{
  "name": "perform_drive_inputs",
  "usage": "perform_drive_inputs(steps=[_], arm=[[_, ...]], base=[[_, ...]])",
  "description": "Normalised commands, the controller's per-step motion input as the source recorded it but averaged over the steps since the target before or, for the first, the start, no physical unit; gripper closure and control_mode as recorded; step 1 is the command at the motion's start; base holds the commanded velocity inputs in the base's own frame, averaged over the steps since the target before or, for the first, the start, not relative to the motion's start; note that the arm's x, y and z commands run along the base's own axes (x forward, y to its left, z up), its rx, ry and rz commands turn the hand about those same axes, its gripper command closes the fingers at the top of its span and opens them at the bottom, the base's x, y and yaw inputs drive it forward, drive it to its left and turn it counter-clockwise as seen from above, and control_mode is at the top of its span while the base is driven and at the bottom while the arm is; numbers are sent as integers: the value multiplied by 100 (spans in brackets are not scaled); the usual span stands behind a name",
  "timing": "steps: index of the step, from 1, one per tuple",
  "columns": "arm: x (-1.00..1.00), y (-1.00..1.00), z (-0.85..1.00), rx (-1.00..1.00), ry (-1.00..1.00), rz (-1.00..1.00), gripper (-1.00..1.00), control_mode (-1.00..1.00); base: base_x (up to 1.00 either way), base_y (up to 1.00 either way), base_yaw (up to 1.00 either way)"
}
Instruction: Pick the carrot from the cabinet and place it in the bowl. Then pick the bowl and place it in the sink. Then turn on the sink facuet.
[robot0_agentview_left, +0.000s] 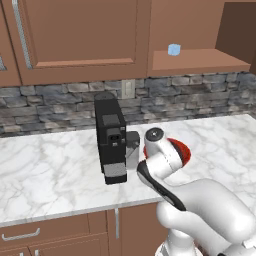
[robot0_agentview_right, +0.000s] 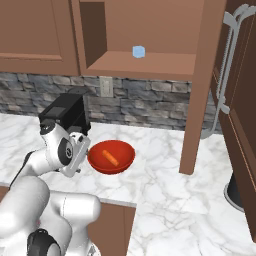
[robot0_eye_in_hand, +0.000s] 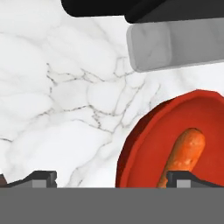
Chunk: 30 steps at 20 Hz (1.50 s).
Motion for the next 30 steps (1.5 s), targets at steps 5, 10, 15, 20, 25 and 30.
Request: perform_drive_inputs(steps=[5,10,15,20,25,30], arm=[[10,-8,-36,-1,0,-15,-100,-100],[10,-20,-39,0,0,-12,-100,-100],[20,-19,-45,0,0,-6,-100,-100],[19,-13,-44,0,0,-3,-100,-100],[13,-13,-34,0,0,-2,-100,-100],[6,-10,-15,0,0,-2,100,-100]], base=[[0,0,0],[0,0,0],[0,0,0],[0,0,0],[0,0,0],[0,0,0]])
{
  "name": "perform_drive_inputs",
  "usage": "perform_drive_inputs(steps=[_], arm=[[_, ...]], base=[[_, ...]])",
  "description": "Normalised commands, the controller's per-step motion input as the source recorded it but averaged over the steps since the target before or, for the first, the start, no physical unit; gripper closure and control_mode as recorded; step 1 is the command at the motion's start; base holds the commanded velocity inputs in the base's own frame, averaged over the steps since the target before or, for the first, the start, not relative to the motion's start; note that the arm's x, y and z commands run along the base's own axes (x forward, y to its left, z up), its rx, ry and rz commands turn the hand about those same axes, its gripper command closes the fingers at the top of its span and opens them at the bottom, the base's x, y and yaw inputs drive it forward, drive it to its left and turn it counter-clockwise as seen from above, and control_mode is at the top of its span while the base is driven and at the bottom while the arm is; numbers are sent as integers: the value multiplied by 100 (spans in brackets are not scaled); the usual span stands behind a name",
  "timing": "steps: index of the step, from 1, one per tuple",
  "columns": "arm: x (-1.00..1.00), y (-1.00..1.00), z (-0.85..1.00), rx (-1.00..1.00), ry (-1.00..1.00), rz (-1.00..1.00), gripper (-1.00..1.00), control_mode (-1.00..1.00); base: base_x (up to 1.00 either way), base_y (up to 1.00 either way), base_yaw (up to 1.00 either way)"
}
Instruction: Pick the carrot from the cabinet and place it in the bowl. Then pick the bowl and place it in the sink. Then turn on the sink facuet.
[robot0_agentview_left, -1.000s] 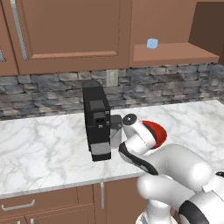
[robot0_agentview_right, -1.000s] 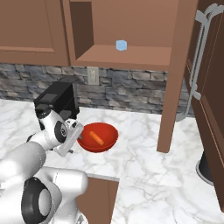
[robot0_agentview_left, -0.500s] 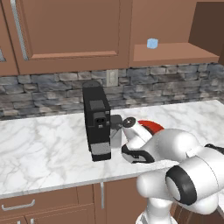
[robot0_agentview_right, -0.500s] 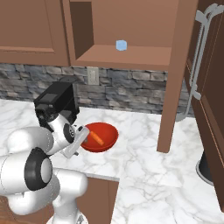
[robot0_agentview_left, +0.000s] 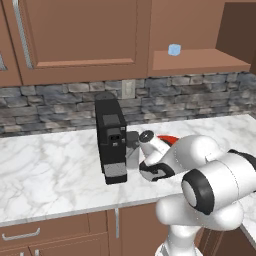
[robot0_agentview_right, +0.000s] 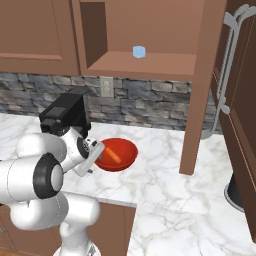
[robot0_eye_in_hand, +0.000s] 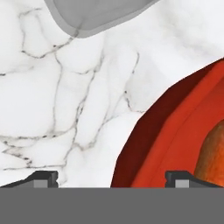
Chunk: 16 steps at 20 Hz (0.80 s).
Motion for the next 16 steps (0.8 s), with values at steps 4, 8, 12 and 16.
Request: perform_drive_inputs(steps=[4,8,12,16], arm=[[0,-8,-4,0,0,-3,100,-100],[-2,-8,0,0,0,0,100,-100],[-16,0,0,-1,-6,0,100,-100],[-39,0,43,-2,-8,0,100,-100]], base=[[0,0,0],[0,0,0],[0,0,0],[0,0,0]])
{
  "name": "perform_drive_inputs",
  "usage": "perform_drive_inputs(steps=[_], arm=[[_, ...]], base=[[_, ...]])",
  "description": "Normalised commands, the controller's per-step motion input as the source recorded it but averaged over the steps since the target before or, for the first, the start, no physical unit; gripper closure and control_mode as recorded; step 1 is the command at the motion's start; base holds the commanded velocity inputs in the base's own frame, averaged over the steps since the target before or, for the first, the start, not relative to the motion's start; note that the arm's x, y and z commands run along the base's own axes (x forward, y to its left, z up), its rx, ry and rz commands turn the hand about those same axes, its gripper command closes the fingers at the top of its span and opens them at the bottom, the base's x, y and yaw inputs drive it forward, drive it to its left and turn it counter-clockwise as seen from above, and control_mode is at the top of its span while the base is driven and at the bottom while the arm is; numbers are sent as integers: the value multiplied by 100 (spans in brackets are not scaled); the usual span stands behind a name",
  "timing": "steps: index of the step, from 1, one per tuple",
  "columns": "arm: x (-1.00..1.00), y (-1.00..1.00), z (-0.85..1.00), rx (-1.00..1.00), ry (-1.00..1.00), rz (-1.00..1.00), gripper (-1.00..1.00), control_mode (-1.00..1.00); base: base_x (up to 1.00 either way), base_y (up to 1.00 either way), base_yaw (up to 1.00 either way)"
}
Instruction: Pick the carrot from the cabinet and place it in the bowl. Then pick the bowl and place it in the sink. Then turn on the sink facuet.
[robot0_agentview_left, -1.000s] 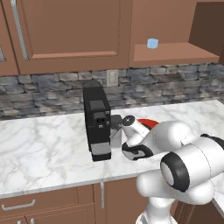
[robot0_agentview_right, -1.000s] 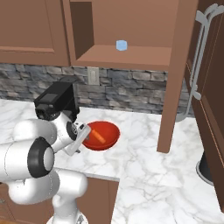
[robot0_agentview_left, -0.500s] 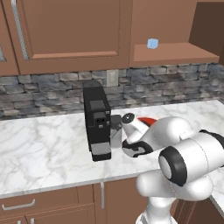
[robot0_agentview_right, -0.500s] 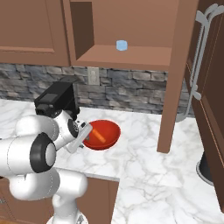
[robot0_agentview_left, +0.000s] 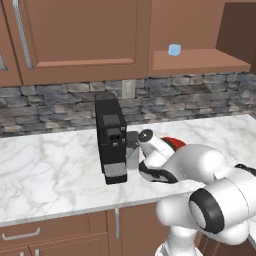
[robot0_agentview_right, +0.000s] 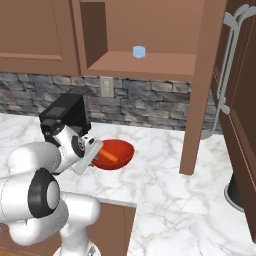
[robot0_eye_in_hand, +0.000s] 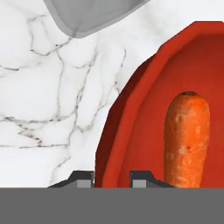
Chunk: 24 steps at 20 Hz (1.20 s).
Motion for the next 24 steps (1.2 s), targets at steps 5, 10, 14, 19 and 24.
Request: perform_drive_inputs(steps=[5,10,14,19,24], arm=[[-66,-7,96,-7,-14,0,100,-100],[-63,-21,100,-1,-6,0,100,-100],[-61,-14,100,0,0,0,100,-100],[-71,-2,100,1,0,0,100,-100],[-65,3,100,0,0,-1,100,-100]], base=[[0,0,0],[0,0,0],[0,0,0],[0,0,0],[0,0,0]])
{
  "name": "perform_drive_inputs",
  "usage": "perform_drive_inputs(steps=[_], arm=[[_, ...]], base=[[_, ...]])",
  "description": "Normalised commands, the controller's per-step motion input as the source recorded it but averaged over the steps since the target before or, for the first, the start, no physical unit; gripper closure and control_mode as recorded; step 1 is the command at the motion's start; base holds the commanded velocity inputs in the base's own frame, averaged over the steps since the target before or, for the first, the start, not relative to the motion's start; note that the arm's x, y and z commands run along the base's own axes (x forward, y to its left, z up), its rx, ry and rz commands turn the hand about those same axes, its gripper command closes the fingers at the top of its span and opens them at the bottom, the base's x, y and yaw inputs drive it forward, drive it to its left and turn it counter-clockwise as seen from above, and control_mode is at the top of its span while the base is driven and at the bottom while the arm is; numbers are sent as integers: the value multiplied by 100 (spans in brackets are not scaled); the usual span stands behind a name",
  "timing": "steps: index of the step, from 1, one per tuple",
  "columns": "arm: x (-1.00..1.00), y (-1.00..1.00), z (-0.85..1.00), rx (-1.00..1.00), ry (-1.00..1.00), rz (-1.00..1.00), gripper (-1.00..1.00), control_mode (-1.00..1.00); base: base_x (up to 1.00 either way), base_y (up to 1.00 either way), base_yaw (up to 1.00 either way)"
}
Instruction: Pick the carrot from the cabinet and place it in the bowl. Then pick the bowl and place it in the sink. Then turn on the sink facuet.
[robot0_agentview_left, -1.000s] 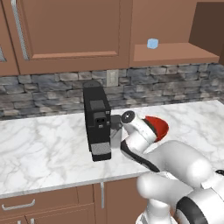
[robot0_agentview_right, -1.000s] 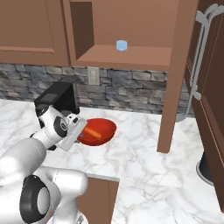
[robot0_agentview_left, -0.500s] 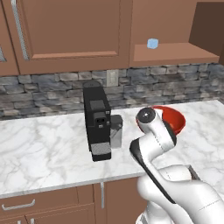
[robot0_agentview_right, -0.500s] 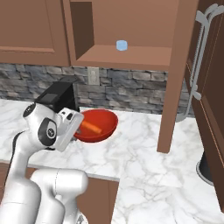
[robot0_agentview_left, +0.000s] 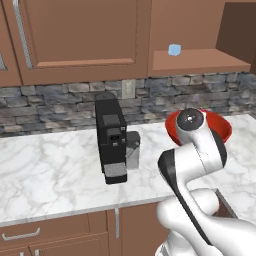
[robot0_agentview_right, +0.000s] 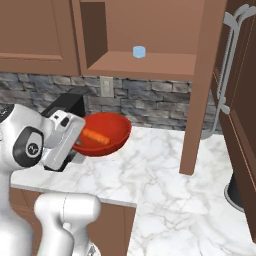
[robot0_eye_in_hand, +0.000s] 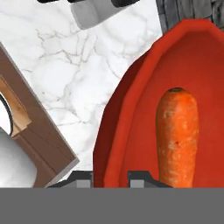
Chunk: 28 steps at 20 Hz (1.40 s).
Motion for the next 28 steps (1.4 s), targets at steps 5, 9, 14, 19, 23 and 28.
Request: perform_drive_inputs(steps=[5,9,14,19,23,28], arm=[[-68,12,100,0,-5,-1,100,-100],[-59,38,84,4,-6,1,100,-100],[-38,9,38,6,-1,0,100,-100],[-4,3,0,0,1,0,100,-100],[0,0,0,0,0,0,100,-100],[-13,0,0,0,0,0,100,100]], base=[[0,0,0],[0,0,0],[0,0,0],[0,0,0],[0,0,0],[-10,0,0]])
